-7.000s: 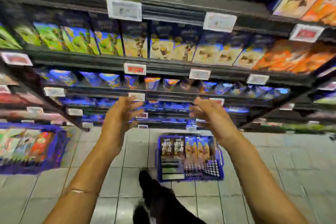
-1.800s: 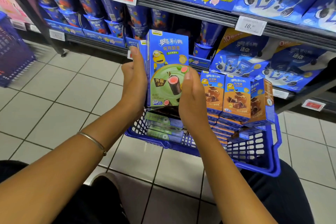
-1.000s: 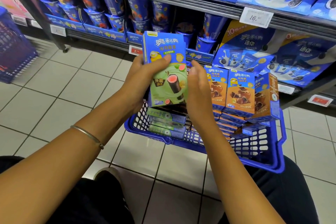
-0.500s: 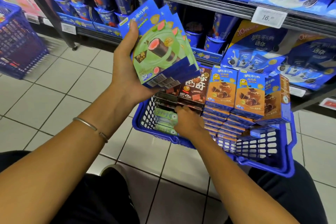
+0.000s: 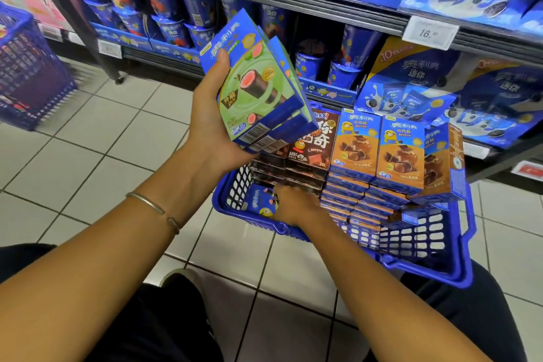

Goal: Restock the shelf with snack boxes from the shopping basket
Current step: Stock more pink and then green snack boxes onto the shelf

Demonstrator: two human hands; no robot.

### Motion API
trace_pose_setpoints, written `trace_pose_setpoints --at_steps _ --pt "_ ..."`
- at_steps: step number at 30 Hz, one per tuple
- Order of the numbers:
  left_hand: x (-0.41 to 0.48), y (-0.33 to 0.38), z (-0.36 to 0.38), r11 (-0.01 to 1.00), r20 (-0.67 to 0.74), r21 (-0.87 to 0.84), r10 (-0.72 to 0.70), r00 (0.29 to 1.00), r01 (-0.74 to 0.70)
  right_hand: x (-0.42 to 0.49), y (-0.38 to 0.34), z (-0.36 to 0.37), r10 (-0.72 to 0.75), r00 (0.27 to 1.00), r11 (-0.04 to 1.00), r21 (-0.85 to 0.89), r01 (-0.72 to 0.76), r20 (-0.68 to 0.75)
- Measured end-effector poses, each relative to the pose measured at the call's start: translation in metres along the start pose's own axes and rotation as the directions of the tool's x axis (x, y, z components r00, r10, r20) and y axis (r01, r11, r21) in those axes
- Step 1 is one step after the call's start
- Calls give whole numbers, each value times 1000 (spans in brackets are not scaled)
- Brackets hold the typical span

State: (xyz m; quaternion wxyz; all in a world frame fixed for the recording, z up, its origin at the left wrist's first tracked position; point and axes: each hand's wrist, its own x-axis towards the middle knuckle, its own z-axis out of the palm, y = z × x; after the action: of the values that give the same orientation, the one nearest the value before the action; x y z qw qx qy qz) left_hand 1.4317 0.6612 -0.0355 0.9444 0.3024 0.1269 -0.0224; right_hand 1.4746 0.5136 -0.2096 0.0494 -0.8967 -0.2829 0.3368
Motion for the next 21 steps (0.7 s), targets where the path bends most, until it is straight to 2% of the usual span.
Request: trace_pose_setpoints --at_steps 2,4,12,18,21 --pt "-1 -1 0 1000 -9 -12 3 1000 -3 8 4 4 -20 995 1000 18 18 95" --pt "-2 -1 0 1000 -21 -15 13 1000 -13 12 8 5 -29 993 1000 0 29 116" --pt "-3 -3 -2 1000 -38 -19 22 999 -22 15 12 15 38 999 998 -43 -38 11" --pt "-4 -3 2 999 12 -36 21 1000 -20 11 18 18 175 983 984 -27 -174 51" --pt "-5 -4 4 1000 12 -22 15 1000 -15 9 17 15 192 981 977 -99 -187 36"
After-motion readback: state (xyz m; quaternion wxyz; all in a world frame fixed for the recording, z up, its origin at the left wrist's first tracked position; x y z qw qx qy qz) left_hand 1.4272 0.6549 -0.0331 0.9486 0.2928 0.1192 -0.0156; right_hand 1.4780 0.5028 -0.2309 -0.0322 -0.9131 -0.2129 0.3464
